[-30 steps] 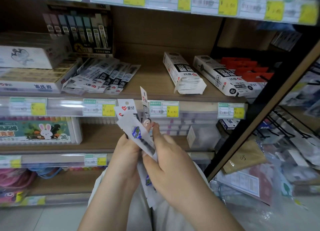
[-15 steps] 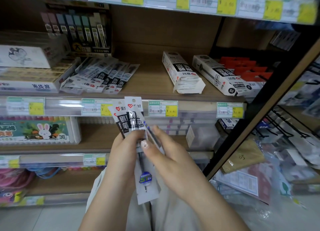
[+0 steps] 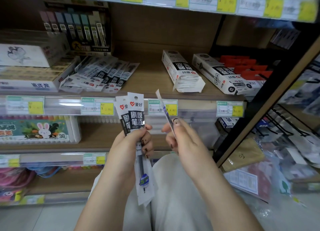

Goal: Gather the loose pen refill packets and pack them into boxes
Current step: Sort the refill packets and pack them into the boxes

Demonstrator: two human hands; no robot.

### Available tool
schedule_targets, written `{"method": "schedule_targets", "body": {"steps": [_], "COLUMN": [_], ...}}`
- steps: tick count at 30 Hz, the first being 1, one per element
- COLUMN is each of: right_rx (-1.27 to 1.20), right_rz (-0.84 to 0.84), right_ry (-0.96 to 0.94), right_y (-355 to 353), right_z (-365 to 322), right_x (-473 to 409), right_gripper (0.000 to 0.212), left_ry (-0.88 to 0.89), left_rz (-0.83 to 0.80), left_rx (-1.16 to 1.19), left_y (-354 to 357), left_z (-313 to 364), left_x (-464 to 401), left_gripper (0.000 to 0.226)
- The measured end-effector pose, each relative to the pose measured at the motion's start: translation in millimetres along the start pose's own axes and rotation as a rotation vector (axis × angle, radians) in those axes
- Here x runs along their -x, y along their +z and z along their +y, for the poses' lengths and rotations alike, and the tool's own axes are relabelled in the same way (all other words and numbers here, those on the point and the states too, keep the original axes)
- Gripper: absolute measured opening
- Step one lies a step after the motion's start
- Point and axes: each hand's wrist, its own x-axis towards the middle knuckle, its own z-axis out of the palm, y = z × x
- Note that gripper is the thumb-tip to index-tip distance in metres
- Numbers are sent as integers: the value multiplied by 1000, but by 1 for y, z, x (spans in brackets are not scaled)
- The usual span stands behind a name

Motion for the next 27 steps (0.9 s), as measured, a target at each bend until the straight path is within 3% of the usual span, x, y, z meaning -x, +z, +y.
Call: {"method": "schedule_targets", "body": {"steps": [3,5,8,10,13,17,18,19,21,27], "right_rx": [161,236,400,573,805,993,1010,1015,1007,879], "right_rz": [81,45,-96,-143,-136,-153,-167,-164,-115,286], "right_ry": [-198,-285,-370,-447,-631,-878,-908,-936,-971,-898], "right_y": [-7,-15,-24,-27,-25,-17,-17,-16,-16,-17], "right_z": [2,-2,-8,-13,-20,-23,-24,-23,-23,-9], "right_x": [-4,-9,-19,-24,-27,-33,-36,-38,-44,-59], "right_gripper": [18,15,27,37,49,69,73,76,76,54], "left_ry": [-86,-96,-141,-221,-195,-158,-161,-175,-178,-118], "left_rz": [-53,-69,-73,-109,-257,-292,-347,-406,-464,-303], "left_rx": [17,-9,-7,28,-8,-192,-186,-124,-159,-308], "left_y": [0,1,2,-1,6,-4,-5,-10,-12,-5], "left_z": [1,2,5,4,4,-4,-3,-5,-1,0], "left_x": [1,4,8,8,0,-9,-5,-2,6,-11], "left_gripper": [30,33,15,21,20,19,6,15,25,19]}}
